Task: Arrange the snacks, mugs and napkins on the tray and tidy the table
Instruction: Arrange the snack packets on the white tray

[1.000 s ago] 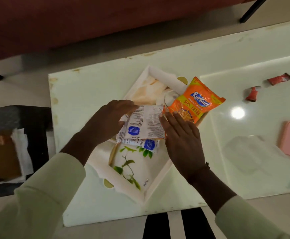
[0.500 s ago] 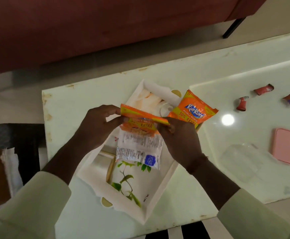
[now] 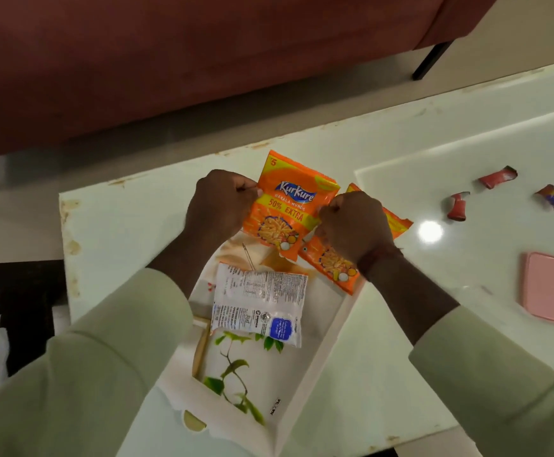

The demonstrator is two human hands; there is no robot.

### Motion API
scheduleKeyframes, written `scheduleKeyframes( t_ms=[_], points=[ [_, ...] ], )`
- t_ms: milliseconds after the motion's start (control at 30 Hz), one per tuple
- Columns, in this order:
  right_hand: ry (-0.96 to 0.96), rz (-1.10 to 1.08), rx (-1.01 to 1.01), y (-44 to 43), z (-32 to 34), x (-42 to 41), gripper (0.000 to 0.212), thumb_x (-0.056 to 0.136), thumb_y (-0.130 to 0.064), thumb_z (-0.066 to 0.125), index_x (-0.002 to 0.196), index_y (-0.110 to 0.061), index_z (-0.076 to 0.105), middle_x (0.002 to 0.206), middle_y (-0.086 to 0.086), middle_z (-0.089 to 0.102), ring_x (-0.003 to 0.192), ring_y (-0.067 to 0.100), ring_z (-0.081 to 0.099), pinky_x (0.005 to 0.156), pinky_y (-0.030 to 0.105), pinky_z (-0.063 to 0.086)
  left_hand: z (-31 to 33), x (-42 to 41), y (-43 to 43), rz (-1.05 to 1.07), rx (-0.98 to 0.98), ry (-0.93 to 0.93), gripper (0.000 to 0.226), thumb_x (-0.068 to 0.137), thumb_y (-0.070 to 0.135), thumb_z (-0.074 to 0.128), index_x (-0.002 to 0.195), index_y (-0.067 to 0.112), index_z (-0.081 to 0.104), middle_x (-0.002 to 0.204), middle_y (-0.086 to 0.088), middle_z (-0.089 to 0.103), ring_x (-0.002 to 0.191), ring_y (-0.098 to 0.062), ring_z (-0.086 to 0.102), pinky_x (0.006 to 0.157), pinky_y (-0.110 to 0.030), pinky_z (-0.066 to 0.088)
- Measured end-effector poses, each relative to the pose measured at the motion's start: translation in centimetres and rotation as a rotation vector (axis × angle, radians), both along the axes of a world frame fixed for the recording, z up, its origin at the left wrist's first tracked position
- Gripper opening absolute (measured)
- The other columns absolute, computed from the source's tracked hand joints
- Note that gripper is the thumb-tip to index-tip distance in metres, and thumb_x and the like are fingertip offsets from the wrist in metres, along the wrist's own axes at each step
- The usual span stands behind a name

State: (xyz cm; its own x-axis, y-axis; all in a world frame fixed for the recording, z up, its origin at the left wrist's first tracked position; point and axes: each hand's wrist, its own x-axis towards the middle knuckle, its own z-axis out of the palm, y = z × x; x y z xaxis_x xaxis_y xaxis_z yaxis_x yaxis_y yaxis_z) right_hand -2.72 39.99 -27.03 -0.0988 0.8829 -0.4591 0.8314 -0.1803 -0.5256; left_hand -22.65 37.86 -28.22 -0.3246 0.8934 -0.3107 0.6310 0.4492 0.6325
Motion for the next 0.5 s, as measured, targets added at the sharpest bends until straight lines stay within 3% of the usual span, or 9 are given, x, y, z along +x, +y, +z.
scheduleKeyframes(
  t_ms=[100, 200, 267, 367, 433, 500],
  points=[
    [-0.142, 0.044, 0.069, 0.2, -0.5, -0.1, 0.027, 0.094, -0.023, 0.047, 0.074, -0.007, 0.057, 0.074, 0.007, 0.056, 0.064, 0.021, 0.049, 0.05, 0.026, 0.027, -0.6, 0.7, 0.3, -0.007, -0.01, 0.088, 0.027, 0.091, 0.037, 0.062, 0.104, 0.018, 0.076, 0.101, -0.002, 0.076, 0.088, -0.019, 0.068, 0.085, -0.038, 0.056],
    [-0.184, 0.02, 0.094, 0.3, -1.2, 0.0, 0.029, 0.094, -0.025, 0.049, 0.068, -0.011, 0.048, 0.065, 0.002, 0.045, 0.057, 0.017, 0.042, 0.047, 0.024, 0.02, -1.0, 1.4, 0.5, 0.01, 0.002, 0.162, 0.027, 0.09, 0.04, 0.062, 0.102, 0.02, 0.077, 0.1, -0.001, 0.076, 0.087, -0.02, 0.068, 0.08, -0.036, 0.055],
    [-0.181, 0.005, 0.098, 0.2, -1.6, 0.1, 0.031, 0.094, -0.026, 0.05, 0.066, -0.013, 0.046, 0.065, 0.001, 0.046, 0.057, 0.015, 0.042, 0.047, 0.024, 0.02, -1.2, 1.7, 0.6, 0.028, 0.012, 0.175, 0.027, 0.089, 0.041, 0.063, 0.102, 0.021, 0.077, 0.1, -0.001, 0.076, 0.087, -0.02, 0.068, 0.079, -0.034, 0.055],
    [-0.108, -0.041, 0.135, 0.1, -1.6, 0.4, 0.026, 0.09, -0.028, 0.056, 0.074, -0.008, 0.059, 0.076, 0.006, 0.059, 0.071, 0.021, 0.052, 0.051, 0.026, 0.026, -0.9, 2.0, 0.2, 0.06, 0.08, 0.176, 0.031, 0.087, 0.042, 0.065, 0.106, 0.02, 0.075, 0.104, 0.0, 0.076, 0.091, -0.018, 0.069, 0.084, -0.032, 0.054],
    [-0.04, -0.1, 0.233, -0.7, -0.9, 0.8, 0.023, 0.087, -0.031, 0.062, 0.074, -0.012, 0.061, 0.07, -0.001, 0.06, 0.067, 0.018, 0.054, 0.053, 0.028, 0.029, -0.1, 1.7, -0.6, 0.068, 0.193, 0.237, 0.032, 0.088, 0.042, 0.064, 0.111, 0.021, 0.073, 0.109, 0.003, 0.074, 0.095, -0.013, 0.068, 0.087, -0.026, 0.048],
    [0.057, -0.107, 0.398, -2.7, 0.3, 0.8, 0.026, 0.088, -0.035, 0.064, 0.071, -0.019, 0.054, 0.061, -0.011, 0.052, 0.057, 0.009, 0.049, 0.051, 0.022, 0.031, 1.3, 1.0, -2.0, 0.026, 0.324, 0.285, 0.027, 0.091, 0.036, 0.062, 0.112, 0.022, 0.071, 0.111, 0.005, 0.073, 0.087, -0.01, 0.066, 0.086, -0.024, 0.047]
  ],
)
